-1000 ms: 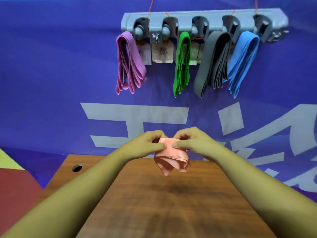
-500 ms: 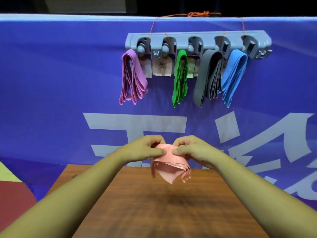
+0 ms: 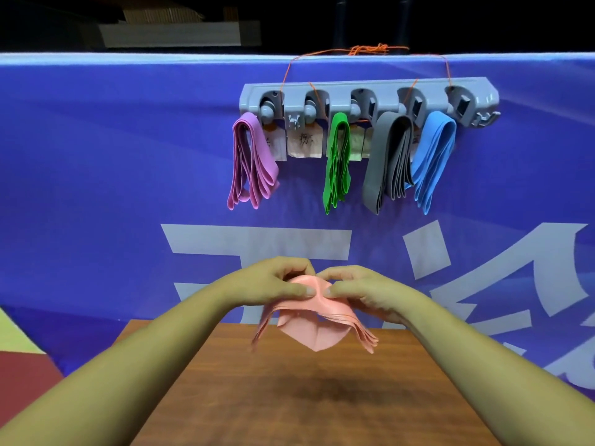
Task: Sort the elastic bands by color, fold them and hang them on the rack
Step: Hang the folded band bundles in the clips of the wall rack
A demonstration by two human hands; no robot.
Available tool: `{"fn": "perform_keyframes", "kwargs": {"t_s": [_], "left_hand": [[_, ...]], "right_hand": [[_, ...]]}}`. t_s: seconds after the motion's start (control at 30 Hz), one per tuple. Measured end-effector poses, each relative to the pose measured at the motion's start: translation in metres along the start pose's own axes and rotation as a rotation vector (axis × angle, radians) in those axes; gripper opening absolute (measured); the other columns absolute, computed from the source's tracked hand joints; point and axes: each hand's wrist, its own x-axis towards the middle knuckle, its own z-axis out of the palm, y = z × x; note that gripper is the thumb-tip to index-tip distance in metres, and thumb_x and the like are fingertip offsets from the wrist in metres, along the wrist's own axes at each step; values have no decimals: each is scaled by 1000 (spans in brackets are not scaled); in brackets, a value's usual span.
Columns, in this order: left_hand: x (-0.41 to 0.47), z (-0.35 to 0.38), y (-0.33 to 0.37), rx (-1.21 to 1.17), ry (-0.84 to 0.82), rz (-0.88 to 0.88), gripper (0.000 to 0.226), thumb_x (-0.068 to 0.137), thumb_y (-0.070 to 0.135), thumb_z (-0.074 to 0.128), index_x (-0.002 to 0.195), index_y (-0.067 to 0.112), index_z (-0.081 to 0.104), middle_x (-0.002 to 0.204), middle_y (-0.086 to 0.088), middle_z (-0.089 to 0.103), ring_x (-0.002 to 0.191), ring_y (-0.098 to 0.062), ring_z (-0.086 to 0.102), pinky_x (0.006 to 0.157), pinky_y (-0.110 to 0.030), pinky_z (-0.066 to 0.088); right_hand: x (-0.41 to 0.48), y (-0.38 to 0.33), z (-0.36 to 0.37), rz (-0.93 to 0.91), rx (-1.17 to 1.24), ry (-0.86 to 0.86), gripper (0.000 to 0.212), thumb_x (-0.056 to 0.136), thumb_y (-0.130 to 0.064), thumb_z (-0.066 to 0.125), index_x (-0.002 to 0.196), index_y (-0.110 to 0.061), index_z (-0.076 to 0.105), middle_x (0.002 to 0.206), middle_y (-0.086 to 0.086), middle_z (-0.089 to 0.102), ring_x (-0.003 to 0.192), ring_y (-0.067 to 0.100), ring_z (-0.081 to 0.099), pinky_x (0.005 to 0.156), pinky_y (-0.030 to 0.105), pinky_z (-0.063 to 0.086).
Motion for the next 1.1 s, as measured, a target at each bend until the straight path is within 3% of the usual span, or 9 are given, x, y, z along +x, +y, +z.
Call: {"fn": "perform_keyframes", "kwargs": {"t_s": [0.13, 0.27, 0.37, 0.47, 0.6, 0.73, 0.93, 1.1], "left_hand": [[-1, -1, 1, -62, -14, 21, 4, 94, 20, 63, 98, 20, 64, 88, 10, 65, 81, -6, 59, 72, -22, 48], [0, -3, 1, -18, -12, 38, 9, 94, 25, 64, 102, 22, 65, 92, 8, 66, 83, -6, 59, 75, -24, 50], [2, -5, -4, 10, -9, -16, 12, 93, 33, 64, 104, 30, 62, 93, 0, 69, 81, -14, 63, 74, -33, 52], [4, -6, -8, 137, 19, -121, 18, 89, 45, 65, 99, 31, 61, 89, 7, 70, 79, -12, 64, 72, -29, 51], [10, -4, -10, 160, -19, -170, 29, 92, 45, 60, 85, 17, 60, 70, 12, 55, 63, -5, 47, 63, -23, 39], [15, -7, -6, 95, -42, -131, 27, 96, 36, 59, 74, 22, 52, 64, 14, 45, 62, -6, 38, 61, -23, 33], [21, -10, -8, 9, -50, -143, 26, 92, 38, 64, 84, 14, 59, 68, 3, 53, 64, -12, 44, 62, -27, 35], [24, -14, -10, -151, -80, -146, 18, 92, 32, 66, 95, 15, 69, 80, -1, 64, 74, -13, 55, 76, -28, 43]], "right_hand": [[-1, 3, 6, 55, 93, -153, 34, 84, -18, 64, 109, 4, 65, 99, 16, 61, 91, 25, 56, 84, 37, 43], [0, 4, 10, 9, 25, -80, 16, 87, -14, 69, 99, -4, 73, 85, 6, 65, 80, 16, 58, 76, 28, 46], [1, 4, 6, 3, -54, -15, 20, 85, -17, 71, 96, 0, 71, 78, 7, 62, 73, 16, 55, 71, 29, 43], [0, 5, 4, 6, -68, 1, 21, 85, -18, 69, 94, 1, 70, 73, 6, 64, 62, 12, 58, 61, 23, 45], [6, 9, 5, -17, -63, 45, 37, 77, -27, 71, 93, 6, 67, 75, 10, 51, 72, 21, 43, 70, 35, 32], [8, 10, 2, -10, 6, 34, 27, 78, -23, 70, 90, 1, 70, 80, 13, 58, 76, 22, 51, 74, 36, 39], [9, 14, -7, -1, -18, 73, 29, 79, -26, 70, 94, -1, 71, 78, 15, 61, 73, 22, 51, 71, 35, 39], [9, 20, -17, 52, 46, 36, 31, 76, -24, 76, 95, -3, 64, 83, 15, 61, 76, 23, 58, 72, 33, 45]]}}
